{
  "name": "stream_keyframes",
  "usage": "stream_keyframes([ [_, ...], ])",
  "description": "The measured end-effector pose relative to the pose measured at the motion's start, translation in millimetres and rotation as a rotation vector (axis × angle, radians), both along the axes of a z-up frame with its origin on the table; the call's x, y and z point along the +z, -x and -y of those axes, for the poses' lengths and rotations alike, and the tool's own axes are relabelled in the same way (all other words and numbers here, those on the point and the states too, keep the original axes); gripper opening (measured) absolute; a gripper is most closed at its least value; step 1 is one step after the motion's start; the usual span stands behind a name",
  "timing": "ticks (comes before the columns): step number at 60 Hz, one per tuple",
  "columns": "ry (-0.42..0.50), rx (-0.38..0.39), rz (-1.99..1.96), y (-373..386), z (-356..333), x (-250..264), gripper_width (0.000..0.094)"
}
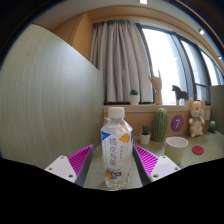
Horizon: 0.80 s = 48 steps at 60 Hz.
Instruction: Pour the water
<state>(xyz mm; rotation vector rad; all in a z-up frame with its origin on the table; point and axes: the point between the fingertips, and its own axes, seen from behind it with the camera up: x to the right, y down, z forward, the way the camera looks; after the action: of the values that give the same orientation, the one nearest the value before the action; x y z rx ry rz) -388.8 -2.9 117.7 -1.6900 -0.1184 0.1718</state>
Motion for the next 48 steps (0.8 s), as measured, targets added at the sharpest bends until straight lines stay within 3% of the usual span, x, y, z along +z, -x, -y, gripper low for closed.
stream_keyframes([
  [8,-0.006,0.014,0.024,2.2,-14.1,-0.6,0.0730],
  [11,-0.003,0.005,0.037,-1.4,-25.0,-1.3,0.0656],
  [13,-0.009,-0.020,0.051,-6.1,-26.5,-2.9,0.0552],
  [15,-0.017,-0.023,0.067,-5.8,-27.3,-2.8,0.0548],
  [24,-0.033,-0.008,0.029,-4.7,-24.7,0.3,0.0365],
  [38,0.005,-0.025,-0.074,-17.6,-35.3,2.1,0.0364],
  [48,-0.003,-0.037,-0.457,-45.6,-61.4,41.2,0.0365],
])
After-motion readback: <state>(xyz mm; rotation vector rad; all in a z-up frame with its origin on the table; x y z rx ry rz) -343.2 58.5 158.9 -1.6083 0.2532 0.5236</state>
